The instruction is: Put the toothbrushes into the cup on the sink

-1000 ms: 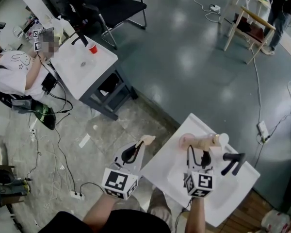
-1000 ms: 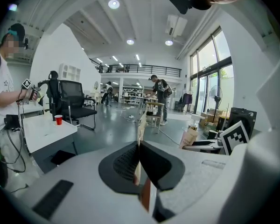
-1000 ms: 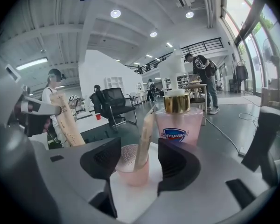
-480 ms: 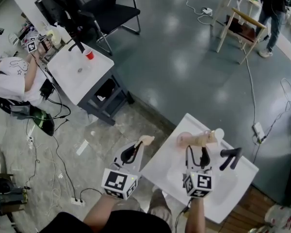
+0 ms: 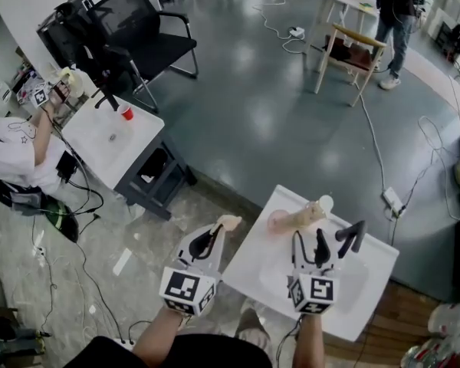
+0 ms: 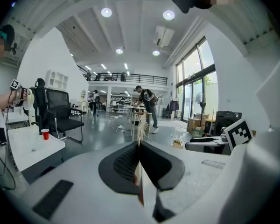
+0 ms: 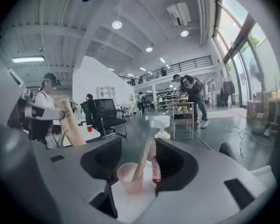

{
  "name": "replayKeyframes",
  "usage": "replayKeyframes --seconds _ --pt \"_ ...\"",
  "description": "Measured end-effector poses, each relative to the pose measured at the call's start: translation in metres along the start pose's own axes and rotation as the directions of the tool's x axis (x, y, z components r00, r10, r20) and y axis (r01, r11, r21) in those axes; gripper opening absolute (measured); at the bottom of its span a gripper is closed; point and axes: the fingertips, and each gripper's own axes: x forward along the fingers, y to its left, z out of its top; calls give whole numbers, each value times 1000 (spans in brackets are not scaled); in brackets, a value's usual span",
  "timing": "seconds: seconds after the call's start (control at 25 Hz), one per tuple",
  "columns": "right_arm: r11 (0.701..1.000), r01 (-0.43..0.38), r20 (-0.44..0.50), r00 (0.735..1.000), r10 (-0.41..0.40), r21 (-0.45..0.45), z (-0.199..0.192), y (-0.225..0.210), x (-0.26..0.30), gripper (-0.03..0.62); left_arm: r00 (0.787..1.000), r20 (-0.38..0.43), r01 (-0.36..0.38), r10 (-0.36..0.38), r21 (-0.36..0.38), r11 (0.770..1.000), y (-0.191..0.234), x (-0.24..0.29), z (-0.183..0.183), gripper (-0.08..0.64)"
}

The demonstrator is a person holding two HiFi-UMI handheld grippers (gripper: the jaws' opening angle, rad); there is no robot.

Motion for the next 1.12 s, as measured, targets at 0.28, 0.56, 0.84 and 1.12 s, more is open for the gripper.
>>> replayKeyframes --seconds 0.28,0.56,0.84,1.12 --pt "997 69 66 996 -67 -20 28 4 -42 169 995 45 92 -93 29 995 -18 -10 23 5" --pt "988 146 118 983 -139 -52 42 14 -84 109 979 77 183 -188 61 981 -35 -24 36 5" --pt "973 221 159 965 -209 -62 48 27 -125 63 959 93 262 -269 83 961 -49 -42 42 5" --pt "956 286 169 947 -272 -67 42 42 -164 23 937 98 325 -335 99 940 -63 -62 38 5"
